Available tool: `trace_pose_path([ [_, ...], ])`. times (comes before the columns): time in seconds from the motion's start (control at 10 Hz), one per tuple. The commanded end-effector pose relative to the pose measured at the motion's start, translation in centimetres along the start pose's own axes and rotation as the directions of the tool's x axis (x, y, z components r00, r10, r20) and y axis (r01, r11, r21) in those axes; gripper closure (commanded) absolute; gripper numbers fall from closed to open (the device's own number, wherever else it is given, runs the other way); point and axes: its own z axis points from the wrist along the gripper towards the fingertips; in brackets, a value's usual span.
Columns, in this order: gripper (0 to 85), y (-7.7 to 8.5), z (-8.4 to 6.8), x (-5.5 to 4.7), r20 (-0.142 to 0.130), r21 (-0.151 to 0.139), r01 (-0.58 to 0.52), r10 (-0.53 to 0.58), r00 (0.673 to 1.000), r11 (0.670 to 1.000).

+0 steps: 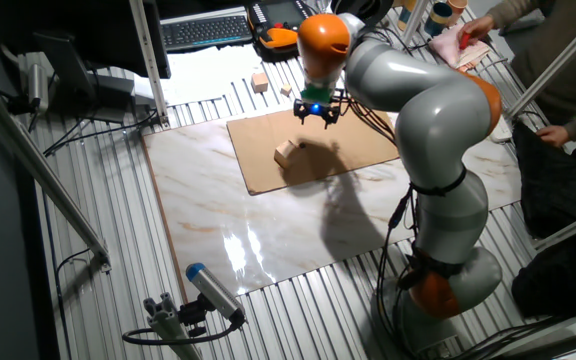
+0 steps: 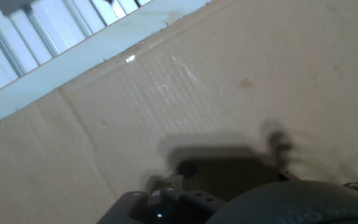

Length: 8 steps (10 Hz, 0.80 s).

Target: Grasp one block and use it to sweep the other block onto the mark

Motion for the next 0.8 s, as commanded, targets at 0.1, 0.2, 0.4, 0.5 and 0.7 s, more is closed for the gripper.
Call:
trace_pose_path([
  [0.1, 17.0, 0.0, 0.0, 0.0, -0.009, -0.015, -0.002, 0.002, 1.000, 1.000],
  [0.2, 17.0, 0.0, 0.0, 0.0, -0.016, -0.027, -0.003, 0.003, 1.000, 1.000],
  [0.4, 17.0, 1.4, -0.5, 0.2, -0.029, -0.026, -0.051, 0.051, 0.998, 0.998],
  [0.5, 17.0, 2.9, -1.0, 0.6, -0.036, -0.019, -0.080, 0.079, 0.996, 0.997],
  [0.7, 17.0, 5.9, -1.5, 1.7, -0.075, -0.013, -0.157, 0.155, 0.985, 0.988],
])
